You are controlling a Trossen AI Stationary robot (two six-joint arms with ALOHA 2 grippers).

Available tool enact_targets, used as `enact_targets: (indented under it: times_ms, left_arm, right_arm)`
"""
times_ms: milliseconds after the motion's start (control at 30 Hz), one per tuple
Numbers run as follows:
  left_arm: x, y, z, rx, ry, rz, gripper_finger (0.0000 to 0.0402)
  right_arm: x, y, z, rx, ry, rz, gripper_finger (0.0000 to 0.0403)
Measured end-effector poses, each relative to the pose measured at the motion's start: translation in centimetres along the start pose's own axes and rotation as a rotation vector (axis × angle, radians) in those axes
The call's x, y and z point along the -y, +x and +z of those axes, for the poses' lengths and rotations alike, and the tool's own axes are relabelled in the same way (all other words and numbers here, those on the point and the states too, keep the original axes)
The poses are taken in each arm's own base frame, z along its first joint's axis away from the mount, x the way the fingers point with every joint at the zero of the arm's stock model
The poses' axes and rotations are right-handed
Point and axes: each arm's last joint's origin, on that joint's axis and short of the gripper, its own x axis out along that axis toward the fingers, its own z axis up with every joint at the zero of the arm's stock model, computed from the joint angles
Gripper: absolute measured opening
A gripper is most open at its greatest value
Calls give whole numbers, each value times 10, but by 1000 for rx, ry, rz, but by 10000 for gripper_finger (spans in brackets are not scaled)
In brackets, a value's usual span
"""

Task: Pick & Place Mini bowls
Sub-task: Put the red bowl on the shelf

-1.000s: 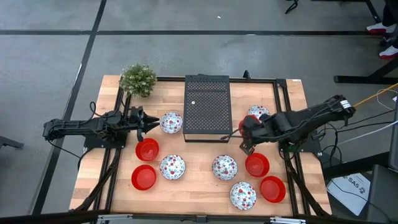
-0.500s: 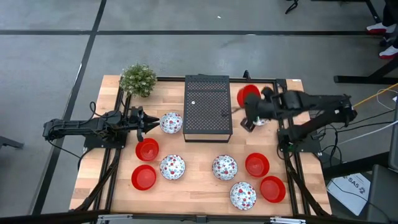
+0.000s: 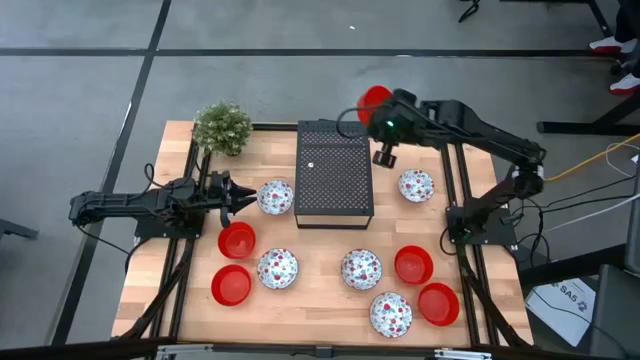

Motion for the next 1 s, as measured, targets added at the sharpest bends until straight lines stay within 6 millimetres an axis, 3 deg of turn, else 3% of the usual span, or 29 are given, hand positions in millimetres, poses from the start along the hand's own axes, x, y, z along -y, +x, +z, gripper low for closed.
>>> enact_targets:
  times_ms: [200,433,767,1000]
  left_arm:
    - [0,0,0,0,0,0,122]
    - [0,0,0,0,0,0,119]
    - [0,0,0,0,0,0,118]
    - [0,0,0,0,0,0,120]
  right_arm:
    - [4,30,24,-17,-174,22,0]
    - [-12,69,39,-48,-374,81,5]
    - [-29,102,46,-35,-436,252,6]
    - [-25,126,42,-79,-414,310,7]
